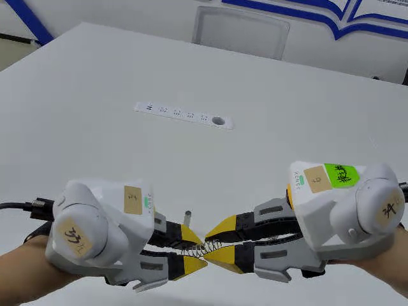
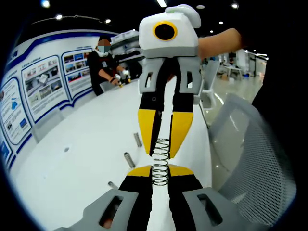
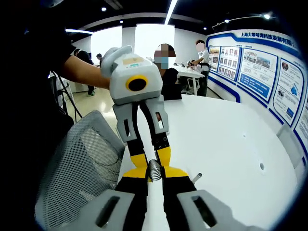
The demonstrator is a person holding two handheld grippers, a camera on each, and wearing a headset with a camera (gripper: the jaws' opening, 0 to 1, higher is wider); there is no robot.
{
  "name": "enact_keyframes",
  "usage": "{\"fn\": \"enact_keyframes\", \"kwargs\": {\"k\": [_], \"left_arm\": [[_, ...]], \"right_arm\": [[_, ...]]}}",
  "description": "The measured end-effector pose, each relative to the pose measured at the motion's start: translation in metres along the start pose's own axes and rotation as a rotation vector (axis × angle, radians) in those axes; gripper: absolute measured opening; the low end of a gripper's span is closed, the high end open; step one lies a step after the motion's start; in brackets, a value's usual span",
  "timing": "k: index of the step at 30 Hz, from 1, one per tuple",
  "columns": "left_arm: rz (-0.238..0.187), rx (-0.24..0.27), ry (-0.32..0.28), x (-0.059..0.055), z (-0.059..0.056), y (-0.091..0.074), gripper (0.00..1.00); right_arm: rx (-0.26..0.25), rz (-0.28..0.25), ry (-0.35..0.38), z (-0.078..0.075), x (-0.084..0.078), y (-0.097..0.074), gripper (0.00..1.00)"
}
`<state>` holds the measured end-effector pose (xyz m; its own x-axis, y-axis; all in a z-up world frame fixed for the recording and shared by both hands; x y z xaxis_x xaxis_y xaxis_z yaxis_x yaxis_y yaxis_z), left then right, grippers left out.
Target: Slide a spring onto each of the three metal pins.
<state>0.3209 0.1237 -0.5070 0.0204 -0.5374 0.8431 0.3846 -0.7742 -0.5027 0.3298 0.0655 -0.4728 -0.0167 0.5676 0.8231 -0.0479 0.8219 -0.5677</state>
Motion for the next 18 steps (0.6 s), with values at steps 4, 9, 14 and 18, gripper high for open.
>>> {"fn": "enact_keyframes", "kwargs": {"k": [4,9,14,18], "left_arm": [[-0.012,0.008,-0.013,0.001,0.000,0.000,0.11],[-0.030,0.033,-0.041,0.001,0.001,0.000,0.11],[-0.074,0.053,-0.083,0.002,0.004,-0.005,0.11],[-0.061,0.061,-0.090,-0.002,0.006,-0.007,0.11]], "right_arm": [[0.005,-0.055,0.022,0.001,0.011,0.003,0.11],[-0.003,-0.060,0.024,-0.001,0.013,0.007,0.12],[-0.033,-0.048,0.041,-0.004,0.009,0.006,0.13],[-0.046,-0.078,0.084,-0.007,0.008,0.000,0.14]]}}
Point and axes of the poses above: the centre of the closed fingertips' face, and the gripper's own axes: y roughly forward along the fingers, z roughly to its left, x roughly out of its top, the point moved 5 cm from there along -y, roughly backward along the fingers, and after that the axes turned 5 degrees about y, right-handed, at the moved point
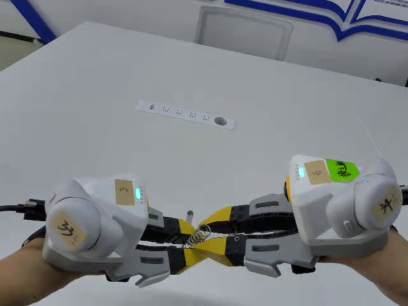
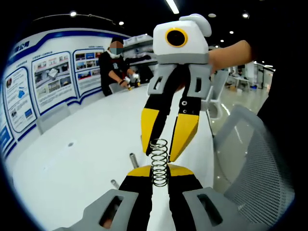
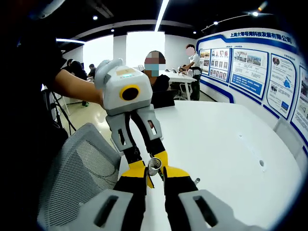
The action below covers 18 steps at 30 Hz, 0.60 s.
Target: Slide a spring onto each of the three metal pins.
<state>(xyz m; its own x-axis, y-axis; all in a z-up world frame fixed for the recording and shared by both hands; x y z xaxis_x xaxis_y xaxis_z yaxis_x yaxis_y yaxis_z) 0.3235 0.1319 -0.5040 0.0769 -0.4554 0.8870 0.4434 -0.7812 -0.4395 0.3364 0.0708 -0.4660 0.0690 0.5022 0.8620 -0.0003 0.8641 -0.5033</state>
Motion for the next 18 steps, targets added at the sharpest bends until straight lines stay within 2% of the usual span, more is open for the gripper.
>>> {"fn": "enact_keyframes", "kwargs": {"k": [2,5,11,14,16,17,18], "left_arm": [[-0.008,-0.002,-0.005,0.001,-0.001,-0.001,0.11],[0.005,-0.007,0.003,0.000,-0.001,0.000,0.11],[0.007,-0.005,0.005,0.002,0.000,0.001,0.11],[-0.029,-0.012,-0.027,0.008,-0.002,0.000,0.11],[-0.025,-0.006,-0.018,0.008,-0.002,0.001,0.11],[0.005,0.006,0.013,0.005,0.001,0.002,0.11],[0.015,0.008,0.024,0.003,0.001,0.003,0.11]], "right_arm": [[0.006,-0.029,0.028,0.001,0.002,-0.002,0.14],[0.013,-0.064,0.058,0.001,0.007,-0.003,0.14],[0.019,-0.061,0.020,0.004,0.009,0.000,0.11],[0.042,-0.105,0.072,0.006,0.017,0.002,0.11],[0.041,-0.095,0.047,0.008,0.019,0.006,0.10],[0.033,-0.057,-0.012,0.007,0.017,0.008,0.10],[0.028,-0.043,-0.017,0.007,0.016,0.010,0.10]]}}
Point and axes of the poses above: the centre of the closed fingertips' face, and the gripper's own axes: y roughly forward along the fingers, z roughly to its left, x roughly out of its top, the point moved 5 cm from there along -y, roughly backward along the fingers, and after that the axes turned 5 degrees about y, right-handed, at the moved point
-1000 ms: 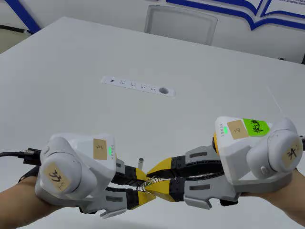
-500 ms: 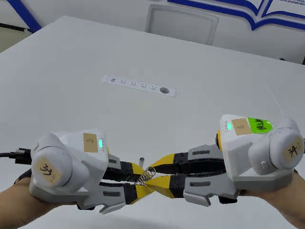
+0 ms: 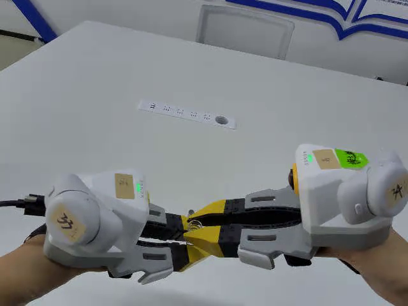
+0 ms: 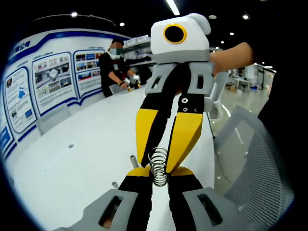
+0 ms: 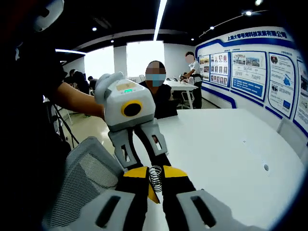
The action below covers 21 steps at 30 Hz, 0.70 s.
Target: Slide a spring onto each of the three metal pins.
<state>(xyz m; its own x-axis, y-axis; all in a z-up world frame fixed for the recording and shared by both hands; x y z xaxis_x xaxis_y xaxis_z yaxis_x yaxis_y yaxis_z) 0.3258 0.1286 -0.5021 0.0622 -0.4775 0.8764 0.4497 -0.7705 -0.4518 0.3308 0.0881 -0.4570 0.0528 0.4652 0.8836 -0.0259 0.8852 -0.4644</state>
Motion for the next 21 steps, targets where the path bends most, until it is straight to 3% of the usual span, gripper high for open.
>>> {"fn": "enact_keyframes", "kwargs": {"k": [13,17,21], "left_arm": [[-0.014,0.035,-0.023,-0.003,0.011,-0.010,0.11],[-0.025,0.043,-0.055,-0.004,0.014,-0.012,0.12],[-0.004,0.083,-0.080,-0.012,0.022,-0.018,0.30]], "right_arm": [[-0.017,-0.004,-0.008,-0.007,0.007,0.004,0.10],[-0.017,-0.017,0.007,-0.009,0.010,0.005,0.10],[-0.024,-0.045,0.024,-0.015,0.017,0.003,0.10]]}}
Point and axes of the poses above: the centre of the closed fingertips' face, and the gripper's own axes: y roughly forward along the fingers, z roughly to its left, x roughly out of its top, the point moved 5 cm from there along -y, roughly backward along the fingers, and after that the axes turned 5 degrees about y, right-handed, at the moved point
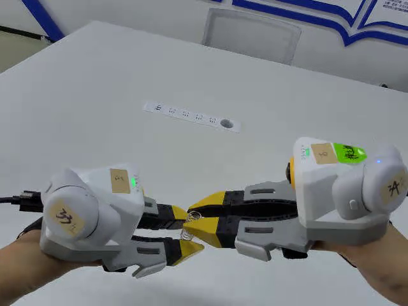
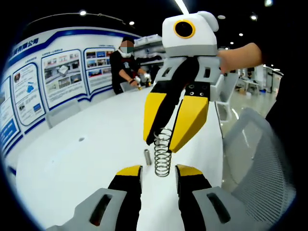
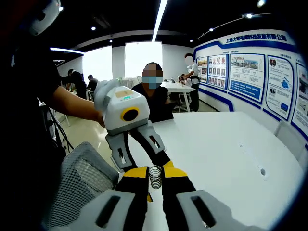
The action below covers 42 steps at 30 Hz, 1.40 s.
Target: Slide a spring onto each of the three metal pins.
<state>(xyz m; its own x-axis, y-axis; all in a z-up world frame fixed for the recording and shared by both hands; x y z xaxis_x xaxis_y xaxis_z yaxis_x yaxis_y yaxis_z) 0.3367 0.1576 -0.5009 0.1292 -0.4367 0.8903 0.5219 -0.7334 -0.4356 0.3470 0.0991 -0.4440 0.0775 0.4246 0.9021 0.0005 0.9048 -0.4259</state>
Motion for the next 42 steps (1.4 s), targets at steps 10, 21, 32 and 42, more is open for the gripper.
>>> {"fn": "enact_keyframes", "kwargs": {"k": [10,21,32,42], "left_arm": [[0.013,0.066,-0.059,-0.016,0.018,-0.014,0.57],[0.017,0.110,-0.096,-0.027,0.028,-0.023,0.76],[-0.021,0.130,-0.155,-0.031,0.030,-0.025,0.93],[-0.010,0.148,-0.179,-0.040,0.031,-0.025,1.00]], "right_arm": [[-0.093,0.021,0.026,-0.034,-0.004,0.003,0.10],[-0.198,0.035,0.098,-0.071,-0.027,0.018,0.10],[-0.240,0.074,0.173,-0.091,-0.055,0.039,0.11],[-0.245,0.110,0.179,-0.095,-0.064,0.047,0.11]]}}
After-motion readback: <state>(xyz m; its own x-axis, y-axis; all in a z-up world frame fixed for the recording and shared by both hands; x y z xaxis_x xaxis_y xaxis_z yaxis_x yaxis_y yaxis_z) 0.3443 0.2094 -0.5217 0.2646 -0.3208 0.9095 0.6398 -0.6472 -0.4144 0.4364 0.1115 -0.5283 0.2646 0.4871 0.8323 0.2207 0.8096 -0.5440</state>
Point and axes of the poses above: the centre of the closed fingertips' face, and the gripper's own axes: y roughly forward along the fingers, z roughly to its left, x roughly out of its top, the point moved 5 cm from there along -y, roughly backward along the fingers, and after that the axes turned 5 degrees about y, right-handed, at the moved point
